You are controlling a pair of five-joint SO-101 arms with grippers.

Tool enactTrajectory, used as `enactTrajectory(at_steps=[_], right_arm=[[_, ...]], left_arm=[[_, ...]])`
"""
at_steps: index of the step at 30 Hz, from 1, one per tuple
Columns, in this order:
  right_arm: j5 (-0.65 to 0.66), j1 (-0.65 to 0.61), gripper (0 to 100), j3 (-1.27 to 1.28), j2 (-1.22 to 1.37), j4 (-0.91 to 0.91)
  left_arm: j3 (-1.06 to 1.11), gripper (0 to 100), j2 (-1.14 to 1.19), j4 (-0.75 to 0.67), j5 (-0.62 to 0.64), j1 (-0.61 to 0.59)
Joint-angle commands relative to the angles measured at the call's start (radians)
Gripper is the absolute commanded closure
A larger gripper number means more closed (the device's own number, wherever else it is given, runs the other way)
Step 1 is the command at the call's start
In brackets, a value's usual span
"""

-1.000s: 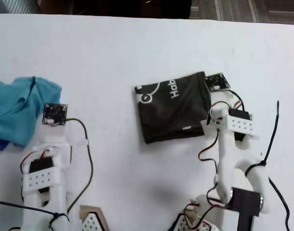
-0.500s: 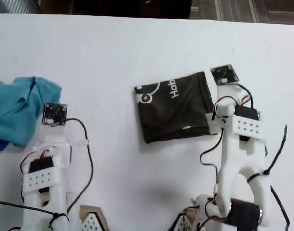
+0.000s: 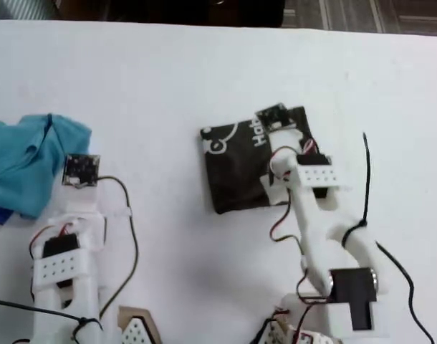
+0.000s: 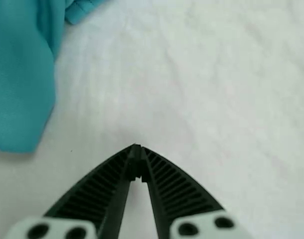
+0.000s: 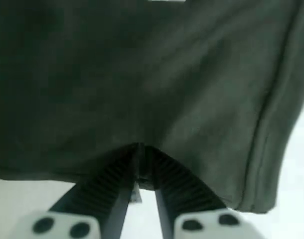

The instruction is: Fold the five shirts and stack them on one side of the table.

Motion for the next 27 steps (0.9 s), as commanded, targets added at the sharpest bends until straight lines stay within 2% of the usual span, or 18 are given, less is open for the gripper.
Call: enactTrajectory(at_steps=[1,6,12,17,23,27], right_arm=[[0.000,0.010,97.8,-0.003,0.013,0.076],[0.002,0.016,97.8,-0.003,0.013,0.160],[0.002,0.021,97.8,-0.077,0.012,0.157],[-0.009,0.128,97.4,-0.296,0.021,0.160],[-0.009,0.185,81.2,-0.517,0.131,0.159],[-0.009,0.174,78.8,-0.574,0.312,0.174]], left_arm=[[-0.004,97,-0.015,-0.017,-0.002,-0.003],[-0.004,97,-0.015,-0.017,-0.002,-0.003],[-0.004,97,-0.015,-0.017,-0.002,-0.003],[-0.004,97,-0.015,-0.017,-0.002,-0.003],[-0.004,97,-0.015,-0.017,-0.002,-0.003],[-0.004,97,-0.015,-0.017,-0.002,-0.003]])
